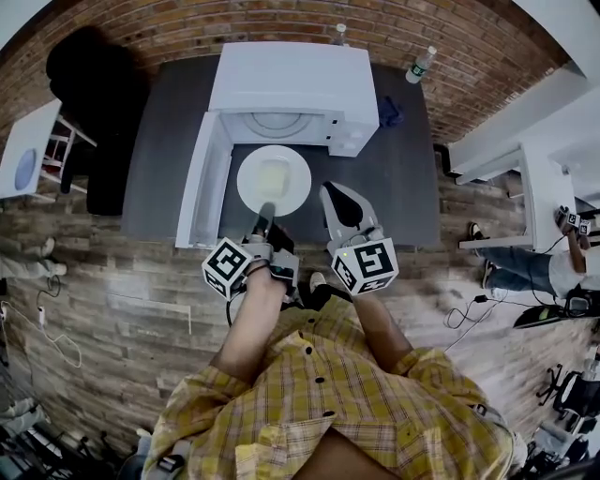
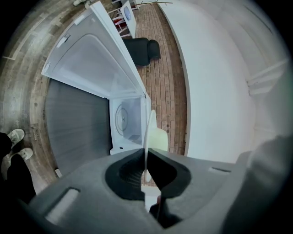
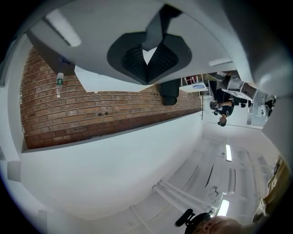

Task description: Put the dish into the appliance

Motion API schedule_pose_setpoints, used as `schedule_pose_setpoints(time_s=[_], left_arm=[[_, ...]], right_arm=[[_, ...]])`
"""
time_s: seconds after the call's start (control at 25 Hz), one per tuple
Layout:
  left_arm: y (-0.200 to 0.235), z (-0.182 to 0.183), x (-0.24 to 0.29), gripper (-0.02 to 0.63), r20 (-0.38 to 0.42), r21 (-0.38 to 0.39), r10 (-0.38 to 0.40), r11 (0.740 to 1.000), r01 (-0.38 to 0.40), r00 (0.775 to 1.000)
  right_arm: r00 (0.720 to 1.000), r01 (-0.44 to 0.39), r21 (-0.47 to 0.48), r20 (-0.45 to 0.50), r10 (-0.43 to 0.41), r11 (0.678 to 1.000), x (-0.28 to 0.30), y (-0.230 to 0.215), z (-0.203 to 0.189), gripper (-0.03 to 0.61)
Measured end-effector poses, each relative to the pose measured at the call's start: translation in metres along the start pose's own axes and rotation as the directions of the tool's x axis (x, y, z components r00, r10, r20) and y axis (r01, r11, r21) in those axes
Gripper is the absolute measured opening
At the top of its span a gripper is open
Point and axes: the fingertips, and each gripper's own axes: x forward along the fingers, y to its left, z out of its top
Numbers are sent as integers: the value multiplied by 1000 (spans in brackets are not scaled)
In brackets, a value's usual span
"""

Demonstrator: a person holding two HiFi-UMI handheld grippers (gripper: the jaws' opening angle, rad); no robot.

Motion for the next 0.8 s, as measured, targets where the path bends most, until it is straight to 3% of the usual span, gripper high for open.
schedule_pose_setpoints(time_s=[0.36,0.8], left_arm=[[23,13,40,8,34,5,27,1000,-27,999],[74,35,105,8,114,-51,66,997,-60,991]], right_arm=[[999,-26,3,-21,26,1000,18,-19,-12,-8],[997,-61,13,-47,62,998,43,-47,-24,-8]])
